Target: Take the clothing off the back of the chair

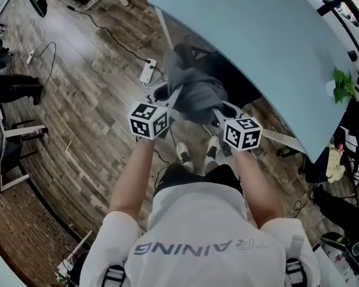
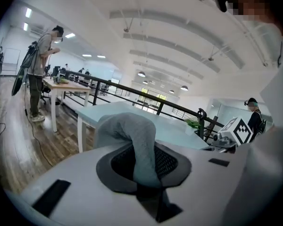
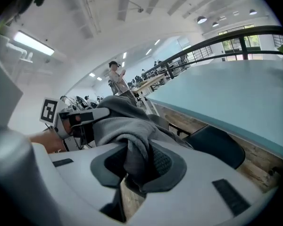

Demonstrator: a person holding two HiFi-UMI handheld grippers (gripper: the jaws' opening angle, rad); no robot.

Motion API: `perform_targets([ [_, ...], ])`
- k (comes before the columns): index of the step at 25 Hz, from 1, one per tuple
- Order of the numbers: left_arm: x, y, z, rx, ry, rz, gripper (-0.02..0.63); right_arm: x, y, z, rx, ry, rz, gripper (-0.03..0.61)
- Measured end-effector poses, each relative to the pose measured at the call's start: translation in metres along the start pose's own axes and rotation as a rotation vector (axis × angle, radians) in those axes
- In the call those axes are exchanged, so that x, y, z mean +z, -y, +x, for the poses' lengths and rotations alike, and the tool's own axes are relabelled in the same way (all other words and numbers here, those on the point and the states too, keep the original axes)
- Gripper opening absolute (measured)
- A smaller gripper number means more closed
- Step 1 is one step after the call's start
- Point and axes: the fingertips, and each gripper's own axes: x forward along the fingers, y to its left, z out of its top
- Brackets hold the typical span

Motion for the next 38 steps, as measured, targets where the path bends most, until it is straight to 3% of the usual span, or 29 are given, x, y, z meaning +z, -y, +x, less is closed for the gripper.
perform_targets([
  [11,0.141,0.062,-0.077,-0.023,0.275,0.19,0.087,0.146,-0.072,-0.082,0.059,0.326,-0.124,0.087],
  [15,0.175,0.083,-0.108,-0.008,0.332,0.289,0.087,0.175,-0.102,-0.113,0.056,0.415,-0.188,0.089],
  [20,0.176,0.1,-0.134,-0.027,0.357,0.351,0.089,0.174,-0.119,-0.136,-0.016,0.465,-0.257,0.089],
  [27,0.155,0.133,-0.152,-0.067,0.376,0.365,0.089,0.166,-0.122,-0.177,-0.077,0.516,-0.29,0.089],
  [38,0.131,0.231,-0.164,-0.033,0.409,0.372,0.089,0.14,-0.112,-0.275,0.017,0.584,-0.316,0.089],
])
